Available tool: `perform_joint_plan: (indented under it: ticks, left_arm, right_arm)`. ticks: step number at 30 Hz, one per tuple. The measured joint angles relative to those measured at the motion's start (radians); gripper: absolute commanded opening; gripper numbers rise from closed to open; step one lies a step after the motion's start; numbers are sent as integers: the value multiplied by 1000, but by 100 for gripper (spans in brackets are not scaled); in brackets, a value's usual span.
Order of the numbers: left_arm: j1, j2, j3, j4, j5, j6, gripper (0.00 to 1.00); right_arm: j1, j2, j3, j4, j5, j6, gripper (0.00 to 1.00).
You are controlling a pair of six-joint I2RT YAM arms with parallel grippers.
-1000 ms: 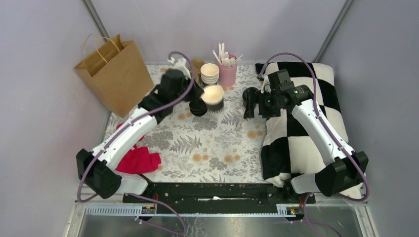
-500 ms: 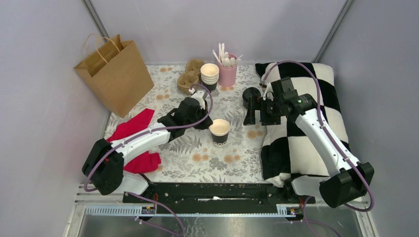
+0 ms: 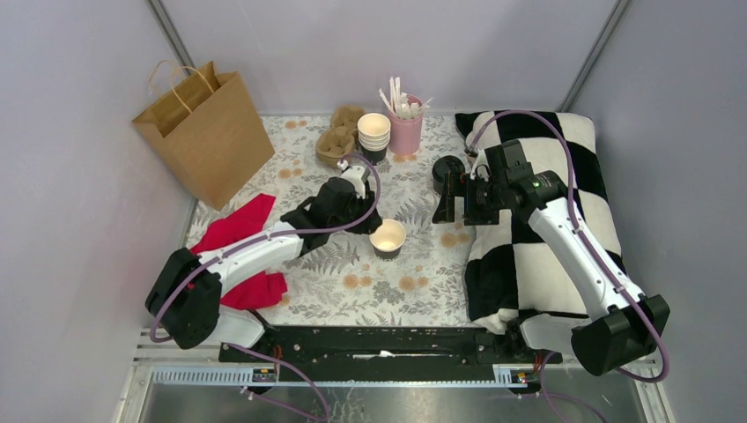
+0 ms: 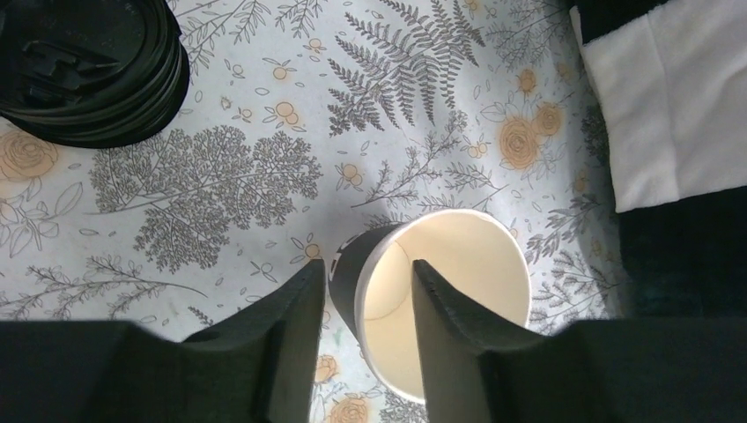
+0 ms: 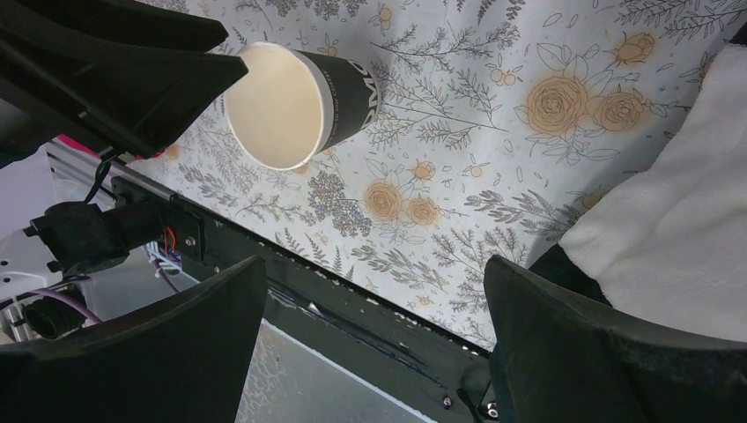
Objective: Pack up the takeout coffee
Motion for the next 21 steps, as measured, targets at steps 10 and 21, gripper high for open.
perform_joint_plan:
  ticks: [10,21]
  left_arm:
    - [170,19,238,-335,-36,-72,72]
    - [349,422,541,-532,-8,-102,45]
  right_arm:
    - [0,2,0,2,-5,4,100]
    - [0,37,0,15,-7,8,100]
